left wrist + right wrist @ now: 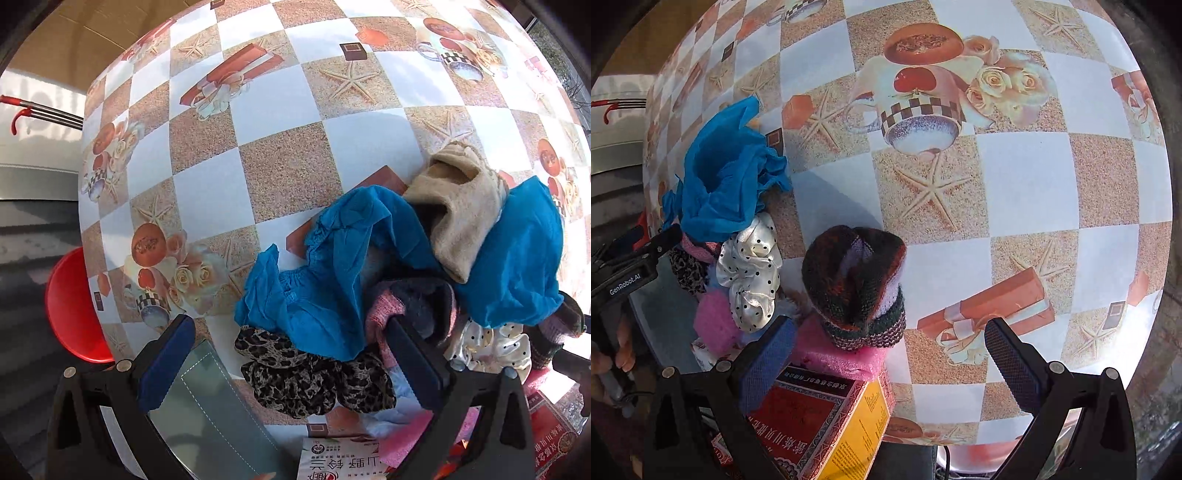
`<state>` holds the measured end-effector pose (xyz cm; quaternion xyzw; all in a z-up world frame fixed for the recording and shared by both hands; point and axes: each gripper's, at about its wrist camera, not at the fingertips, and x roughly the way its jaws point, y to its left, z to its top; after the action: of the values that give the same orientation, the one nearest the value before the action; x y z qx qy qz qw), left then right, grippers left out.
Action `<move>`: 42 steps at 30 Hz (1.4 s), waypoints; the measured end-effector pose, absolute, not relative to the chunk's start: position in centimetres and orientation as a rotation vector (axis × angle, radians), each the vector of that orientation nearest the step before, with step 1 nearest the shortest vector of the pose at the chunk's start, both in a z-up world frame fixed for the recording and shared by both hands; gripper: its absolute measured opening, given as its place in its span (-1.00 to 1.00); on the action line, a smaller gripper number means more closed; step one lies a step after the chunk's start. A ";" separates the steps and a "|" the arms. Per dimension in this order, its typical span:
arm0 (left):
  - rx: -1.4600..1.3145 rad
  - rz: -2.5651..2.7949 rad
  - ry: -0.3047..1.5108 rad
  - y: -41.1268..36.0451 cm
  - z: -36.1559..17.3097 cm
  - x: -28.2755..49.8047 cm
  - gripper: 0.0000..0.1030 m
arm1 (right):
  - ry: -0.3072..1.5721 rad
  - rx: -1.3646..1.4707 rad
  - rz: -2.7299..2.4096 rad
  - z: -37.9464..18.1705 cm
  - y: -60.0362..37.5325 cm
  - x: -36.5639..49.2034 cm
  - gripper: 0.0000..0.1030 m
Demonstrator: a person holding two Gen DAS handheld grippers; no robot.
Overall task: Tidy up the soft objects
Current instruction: 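Grasp the blue cloth with the left tool while the right tool grasps the striped knit hat, then carry the blue cloth and knit hat over the white box with both tools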
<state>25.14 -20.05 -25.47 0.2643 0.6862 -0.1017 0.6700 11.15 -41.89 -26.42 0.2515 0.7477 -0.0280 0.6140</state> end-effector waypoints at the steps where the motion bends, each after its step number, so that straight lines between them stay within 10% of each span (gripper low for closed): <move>1: 0.599 -0.233 1.547 -20.1 -26.0 25.4 1.00 | 1.734 0.556 -0.058 -26.8 -41.4 11.4 1.00; 7: 0.568 -0.266 1.541 -20.4 -27.1 27.4 0.97 | 1.753 0.550 -0.033 -28.5 -40.0 11.7 0.94; 9: 0.549 -0.291 1.555 -20.5 -27.2 27.9 0.82 | 1.748 0.535 -0.033 -28.6 -39.6 11.6 0.21; 13: 0.432 -0.325 1.598 -19.7 -27.2 29.0 -0.65 | 1.747 0.550 -0.030 -28.9 -39.1 11.1 -0.06; 14: 0.402 -0.308 1.601 -19.2 -27.1 29.1 -0.70 | 1.731 0.568 -0.029 -28.7 -39.3 10.9 -0.09; 42: 0.229 -0.386 1.262 -18.2 -7.6 15.8 -0.71 | 1.422 0.711 -0.015 -15.4 -43.7 5.6 -0.10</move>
<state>15.79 -18.23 -7.64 0.1060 0.5848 -0.1788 0.7841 5.61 -43.69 -15.43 0.3193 0.6385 -0.0067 0.7003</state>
